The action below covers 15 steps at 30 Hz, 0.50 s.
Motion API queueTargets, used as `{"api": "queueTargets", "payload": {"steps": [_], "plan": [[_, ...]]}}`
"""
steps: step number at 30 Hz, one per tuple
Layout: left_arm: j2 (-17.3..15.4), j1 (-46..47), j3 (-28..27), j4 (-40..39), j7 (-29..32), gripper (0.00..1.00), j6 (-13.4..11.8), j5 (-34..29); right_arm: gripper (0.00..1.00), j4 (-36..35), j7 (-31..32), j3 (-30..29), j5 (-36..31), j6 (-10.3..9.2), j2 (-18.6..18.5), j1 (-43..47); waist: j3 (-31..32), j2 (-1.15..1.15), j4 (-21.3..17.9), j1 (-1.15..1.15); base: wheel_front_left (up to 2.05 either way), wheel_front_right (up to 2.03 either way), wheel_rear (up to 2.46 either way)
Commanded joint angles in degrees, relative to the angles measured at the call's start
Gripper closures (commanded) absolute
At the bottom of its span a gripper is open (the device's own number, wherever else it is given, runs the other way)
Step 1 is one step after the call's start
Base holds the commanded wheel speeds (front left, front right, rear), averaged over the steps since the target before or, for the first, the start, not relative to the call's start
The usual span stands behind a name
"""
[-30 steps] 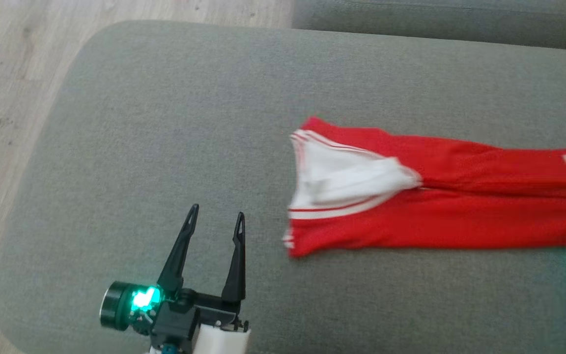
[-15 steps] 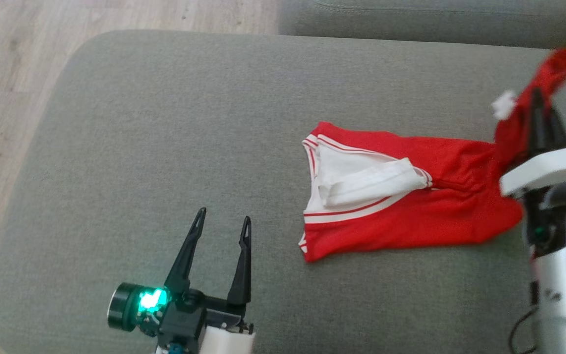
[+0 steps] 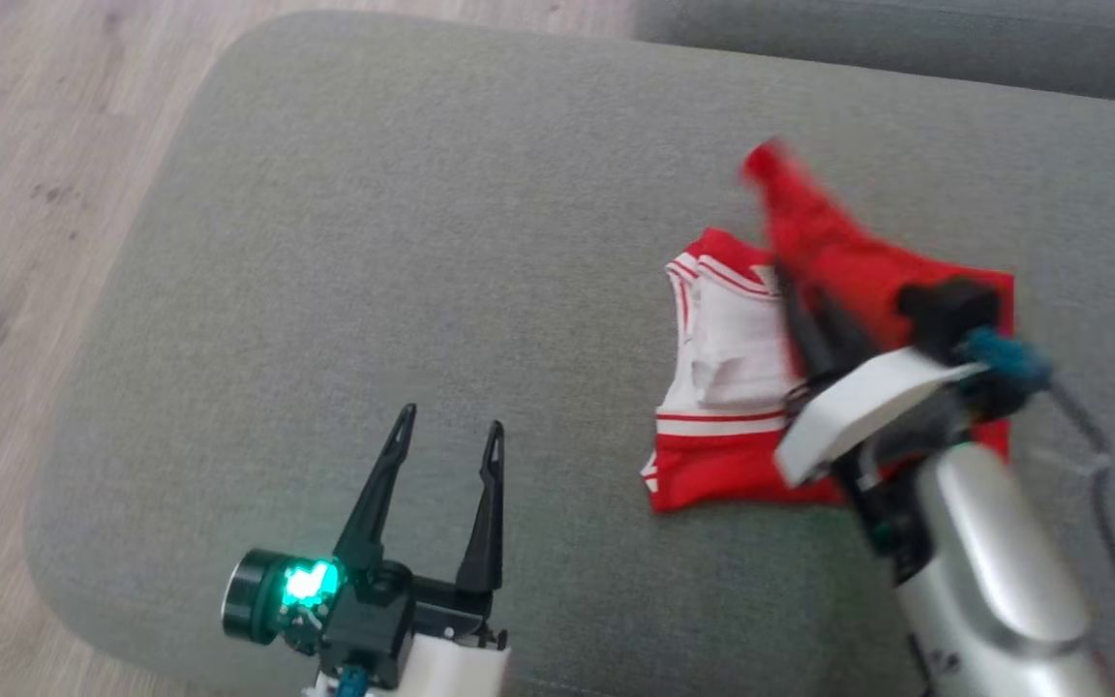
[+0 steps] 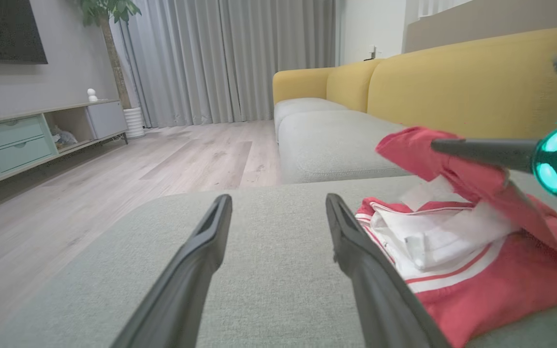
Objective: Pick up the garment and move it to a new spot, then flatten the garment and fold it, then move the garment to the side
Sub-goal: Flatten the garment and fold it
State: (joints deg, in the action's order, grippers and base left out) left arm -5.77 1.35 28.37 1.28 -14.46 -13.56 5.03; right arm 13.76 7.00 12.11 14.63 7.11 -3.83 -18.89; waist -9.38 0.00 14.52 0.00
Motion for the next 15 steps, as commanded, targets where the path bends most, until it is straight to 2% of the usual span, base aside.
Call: {"api": "queueTargets", "payload": {"steps": [1, 3, 4, 5, 9, 15], "plan": [[0.6, 2.6, -2.1, -1.5, -0.5, 0.00, 0.0, -0.4, 1.00, -0.9, -0.4, 3.2, 1.0, 0.37, 0.9, -0.6, -0.7, 0.00, 0.9, 0.00, 0.00, 0.00, 0.00], [0.7, 2.5, -2.6, -1.5, -0.5, 0.00, 0.0, -0.5, 1.00, 0.9, -0.9, 6.6, 2.3, 0.37, 0.9, -0.3, -1.0, 0.00, 1.1, 0.00, 0.00, 0.00, 0.00], [0.8, 2.5, -2.8, -1.5, -0.5, 0.00, 0.0, -0.5, 0.73, 1.6, -1.3, 8.1, 3.0, 0.37, 0.9, -0.1, -1.1, 0.00, 1.2, 0.00, 0.00, 0.00, 0.00], [0.9, 2.4, -2.9, -1.5, -0.5, 0.00, 0.0, -0.5, 0.02, 2.1, -1.7, 9.4, 4.2, 0.37, 0.9, 0.2, -1.1, 0.00, 1.3, 0.00, 0.00, 0.00, 0.00], [1.1, 1.9, -3.6, -1.0, -0.5, 0.00, 0.0, -0.5, 0.00, 2.3, -4.3, 11.3, 6.7, 0.37, 0.9, 0.3, -0.1, 0.00, 0.5, 0.00, 0.00, 0.00, 0.00], [1.4, 0.4, -5.0, -1.0, -0.5, 0.00, -0.2, -0.2, 0.00, 0.8, -10.7, 3.9, 2.8, 0.37, 0.9, 1.6, 3.5, 0.00, -2.8, 0.00, 0.00, 0.00, 0.00]]}}
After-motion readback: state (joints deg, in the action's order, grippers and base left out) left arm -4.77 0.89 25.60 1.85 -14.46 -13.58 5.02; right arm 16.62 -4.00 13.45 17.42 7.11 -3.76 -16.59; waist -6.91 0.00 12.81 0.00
